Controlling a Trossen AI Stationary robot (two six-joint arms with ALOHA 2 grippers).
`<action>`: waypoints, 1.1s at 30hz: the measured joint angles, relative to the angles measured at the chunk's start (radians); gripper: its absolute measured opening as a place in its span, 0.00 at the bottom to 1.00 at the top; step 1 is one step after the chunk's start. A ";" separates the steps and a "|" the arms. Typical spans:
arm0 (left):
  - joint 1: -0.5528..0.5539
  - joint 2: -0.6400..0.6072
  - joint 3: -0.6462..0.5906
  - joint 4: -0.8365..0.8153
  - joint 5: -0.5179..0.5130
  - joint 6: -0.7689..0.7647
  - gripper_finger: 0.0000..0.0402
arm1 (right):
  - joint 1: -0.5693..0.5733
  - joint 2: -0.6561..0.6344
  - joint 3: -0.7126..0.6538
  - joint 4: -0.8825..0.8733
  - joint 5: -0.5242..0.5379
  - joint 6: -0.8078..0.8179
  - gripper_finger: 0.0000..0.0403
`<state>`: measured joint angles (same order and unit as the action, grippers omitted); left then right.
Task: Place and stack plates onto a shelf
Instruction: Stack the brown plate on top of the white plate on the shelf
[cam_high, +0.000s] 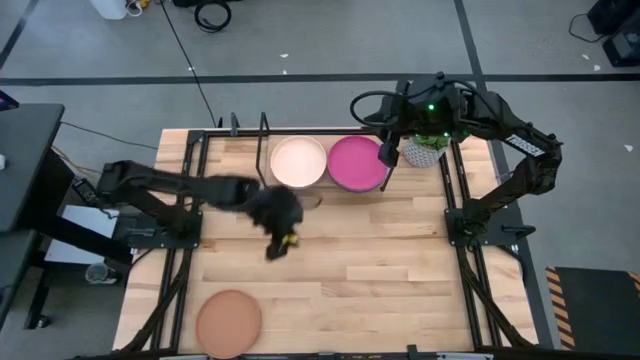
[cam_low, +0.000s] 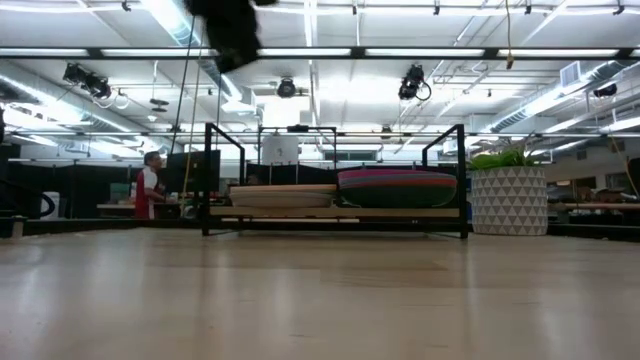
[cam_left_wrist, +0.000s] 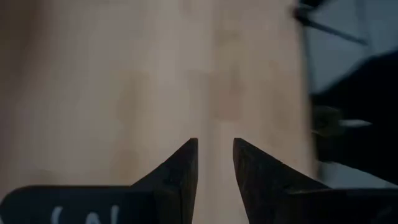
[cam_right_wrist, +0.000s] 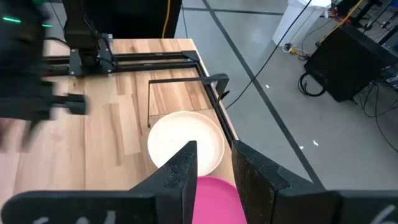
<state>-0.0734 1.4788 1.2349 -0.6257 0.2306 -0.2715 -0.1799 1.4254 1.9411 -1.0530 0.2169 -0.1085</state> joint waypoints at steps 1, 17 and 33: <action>-0.039 -0.021 -0.022 0.006 0.012 -0.054 0.27 | 0.000 0.001 0.000 0.005 0.000 0.000 0.26; -0.508 -0.079 -0.348 0.051 -0.095 -0.565 0.27 | 0.009 0.050 0.000 0.026 -0.013 -0.021 0.26; -0.610 -0.079 -0.597 0.192 -0.124 -0.581 0.27 | 0.016 0.061 0.000 0.026 -0.031 0.012 0.27</action>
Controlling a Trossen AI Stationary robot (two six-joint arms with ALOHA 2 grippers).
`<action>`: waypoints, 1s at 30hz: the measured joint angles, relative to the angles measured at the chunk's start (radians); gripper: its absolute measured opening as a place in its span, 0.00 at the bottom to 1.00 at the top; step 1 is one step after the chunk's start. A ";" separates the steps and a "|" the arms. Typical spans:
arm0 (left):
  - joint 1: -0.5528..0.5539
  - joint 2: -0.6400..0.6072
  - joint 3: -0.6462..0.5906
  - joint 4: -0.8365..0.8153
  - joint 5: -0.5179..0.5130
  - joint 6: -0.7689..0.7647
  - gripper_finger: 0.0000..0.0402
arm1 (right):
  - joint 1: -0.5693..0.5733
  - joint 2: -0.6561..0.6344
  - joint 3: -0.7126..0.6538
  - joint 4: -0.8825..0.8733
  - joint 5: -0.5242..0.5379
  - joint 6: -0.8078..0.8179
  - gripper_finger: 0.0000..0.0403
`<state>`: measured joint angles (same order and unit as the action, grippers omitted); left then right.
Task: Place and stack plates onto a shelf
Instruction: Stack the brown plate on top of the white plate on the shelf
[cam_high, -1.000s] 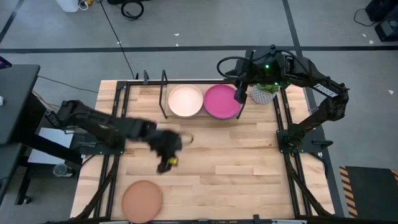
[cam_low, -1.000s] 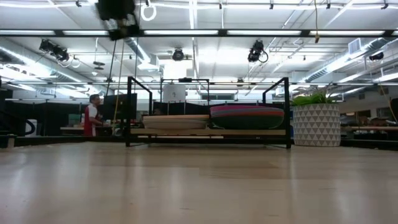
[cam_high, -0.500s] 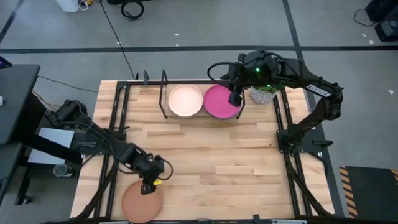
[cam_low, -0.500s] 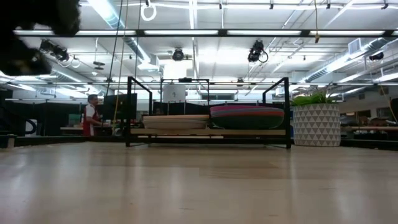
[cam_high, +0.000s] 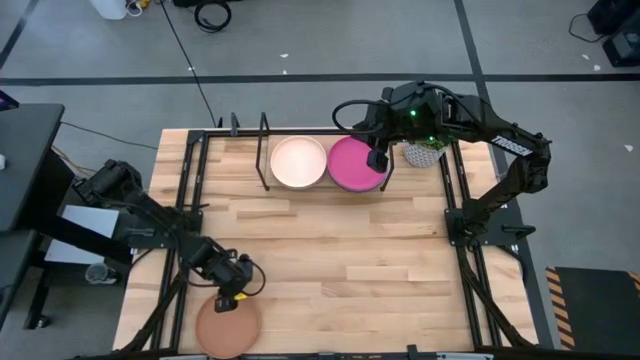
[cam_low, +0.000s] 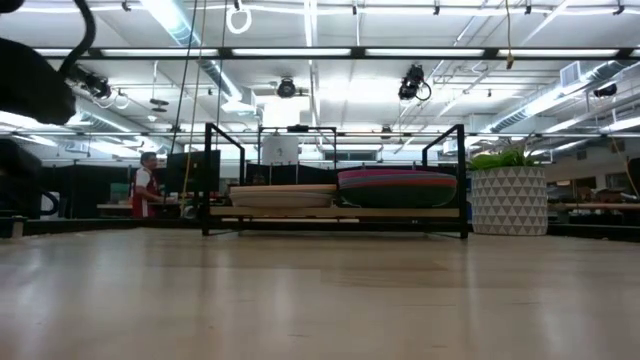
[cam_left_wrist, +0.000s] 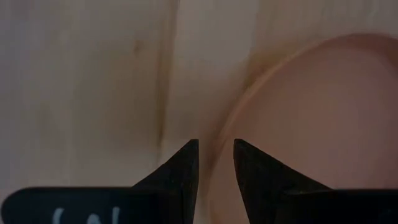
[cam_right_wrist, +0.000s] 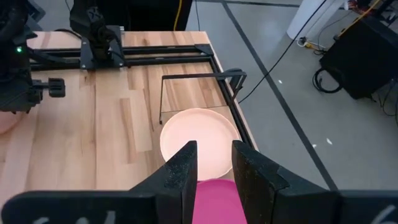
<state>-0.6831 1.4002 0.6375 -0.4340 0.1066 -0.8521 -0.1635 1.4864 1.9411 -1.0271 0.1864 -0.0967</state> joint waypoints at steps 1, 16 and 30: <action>-0.005 0.000 -0.010 0.020 0.000 0.000 0.27 | 0.000 0.000 0.000 0.000 0.000 0.003 0.27; -0.021 -0.009 -0.040 0.030 0.028 -0.087 0.04 | -0.004 0.000 0.000 0.000 0.002 -0.001 0.27; 0.577 -0.179 0.174 -0.114 -0.029 -0.041 0.04 | -0.049 -0.001 0.000 0.028 0.000 -0.076 0.26</action>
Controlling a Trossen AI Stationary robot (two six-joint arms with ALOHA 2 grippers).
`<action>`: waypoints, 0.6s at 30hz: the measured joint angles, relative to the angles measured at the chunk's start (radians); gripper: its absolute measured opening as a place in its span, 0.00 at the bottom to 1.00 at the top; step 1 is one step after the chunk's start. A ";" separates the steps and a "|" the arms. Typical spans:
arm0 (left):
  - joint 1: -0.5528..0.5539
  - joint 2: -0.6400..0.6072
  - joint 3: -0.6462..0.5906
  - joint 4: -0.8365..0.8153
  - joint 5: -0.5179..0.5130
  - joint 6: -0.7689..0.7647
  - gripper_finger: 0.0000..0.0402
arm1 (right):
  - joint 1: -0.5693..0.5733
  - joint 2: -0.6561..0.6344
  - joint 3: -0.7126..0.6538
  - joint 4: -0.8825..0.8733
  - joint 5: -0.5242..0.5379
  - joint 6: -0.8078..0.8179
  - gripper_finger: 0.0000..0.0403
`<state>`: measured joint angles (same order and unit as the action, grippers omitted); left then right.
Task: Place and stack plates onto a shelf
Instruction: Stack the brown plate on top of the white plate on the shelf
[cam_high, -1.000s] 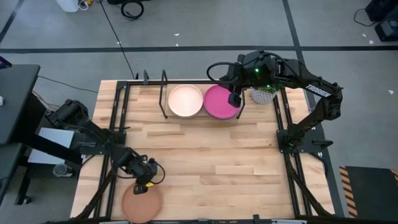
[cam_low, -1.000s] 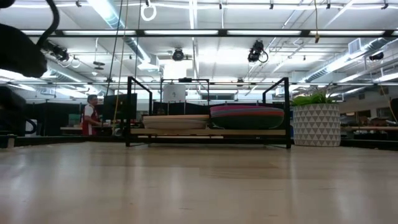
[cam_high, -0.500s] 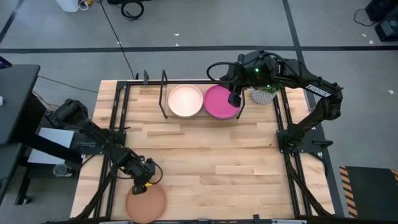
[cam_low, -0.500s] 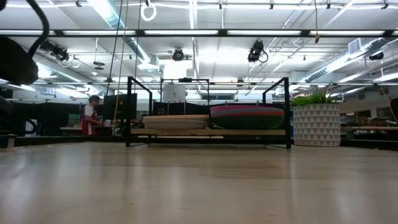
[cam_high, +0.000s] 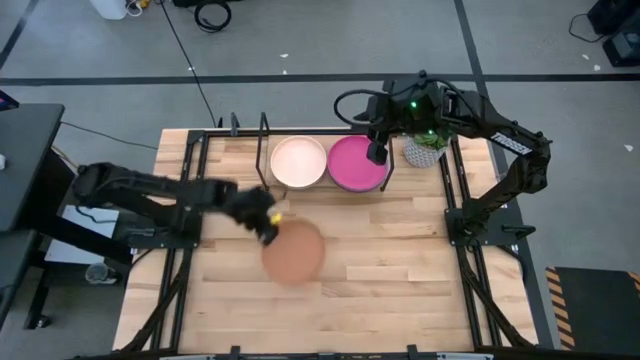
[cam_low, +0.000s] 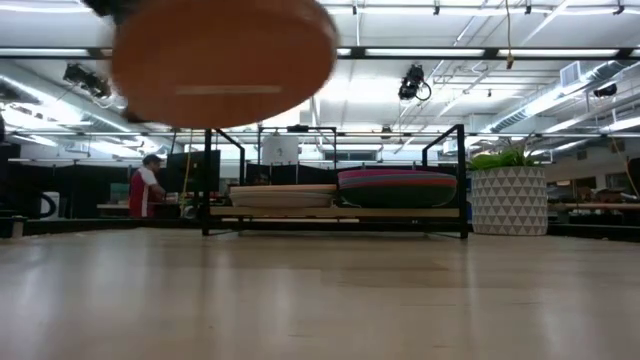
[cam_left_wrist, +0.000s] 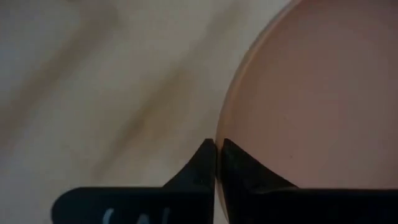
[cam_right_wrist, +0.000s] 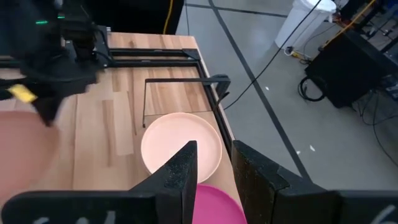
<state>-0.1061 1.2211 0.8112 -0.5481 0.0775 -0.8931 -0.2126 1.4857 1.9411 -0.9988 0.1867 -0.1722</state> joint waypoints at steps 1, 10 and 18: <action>0.056 0.012 0.034 -0.012 0.003 0.040 0.04 | -0.003 0.000 0.000 0.003 -0.005 -0.006 0.26; 0.432 0.219 0.438 -0.238 0.003 0.403 0.04 | -0.014 0.000 0.000 0.003 -0.031 -0.015 0.26; 0.630 0.465 0.745 -0.387 -0.061 0.669 0.04 | -0.020 0.000 0.000 -0.018 0.052 -0.015 0.26</action>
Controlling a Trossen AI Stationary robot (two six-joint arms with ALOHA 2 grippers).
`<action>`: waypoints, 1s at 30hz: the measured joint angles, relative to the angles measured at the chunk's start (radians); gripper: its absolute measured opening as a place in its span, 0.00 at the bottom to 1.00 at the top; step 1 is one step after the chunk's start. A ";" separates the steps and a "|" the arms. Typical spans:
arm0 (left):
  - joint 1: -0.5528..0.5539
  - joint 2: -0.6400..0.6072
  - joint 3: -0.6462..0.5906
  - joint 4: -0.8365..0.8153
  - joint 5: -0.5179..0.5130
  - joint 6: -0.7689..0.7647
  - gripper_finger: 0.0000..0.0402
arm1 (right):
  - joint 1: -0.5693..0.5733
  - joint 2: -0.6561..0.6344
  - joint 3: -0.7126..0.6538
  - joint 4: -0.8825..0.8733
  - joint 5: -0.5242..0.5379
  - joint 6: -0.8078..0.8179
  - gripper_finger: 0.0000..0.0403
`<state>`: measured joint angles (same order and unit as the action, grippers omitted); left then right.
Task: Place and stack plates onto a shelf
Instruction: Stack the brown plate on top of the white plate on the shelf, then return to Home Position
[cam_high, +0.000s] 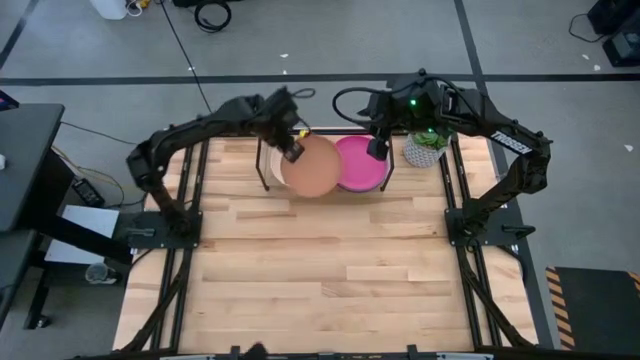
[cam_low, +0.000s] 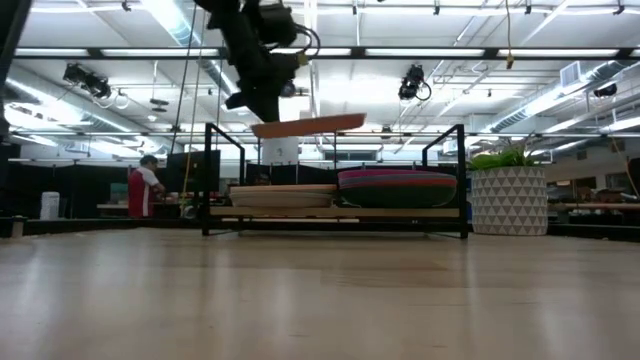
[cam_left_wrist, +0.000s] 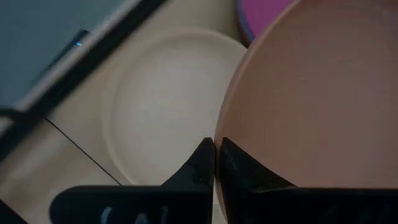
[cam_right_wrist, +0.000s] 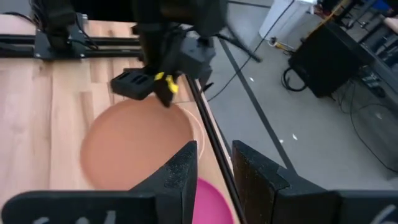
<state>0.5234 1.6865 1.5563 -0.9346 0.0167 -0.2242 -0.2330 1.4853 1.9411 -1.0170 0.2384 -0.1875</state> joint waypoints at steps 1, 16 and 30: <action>0.016 0.027 0.036 -0.016 -0.006 0.028 0.04 | -0.003 0.000 0.000 -0.004 0.001 0.000 0.26; 0.170 0.249 0.169 -0.094 -0.107 0.375 0.06 | -0.006 -0.019 0.000 -0.035 -0.004 0.008 0.26; 0.168 0.266 0.169 -0.093 -0.179 0.375 0.26 | -0.006 -0.034 0.000 0.004 -0.003 -0.003 0.26</action>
<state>0.6918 1.9522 1.7257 -1.0274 -0.1626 0.1505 -0.2390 1.4509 1.9411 -1.0128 0.2356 -0.1908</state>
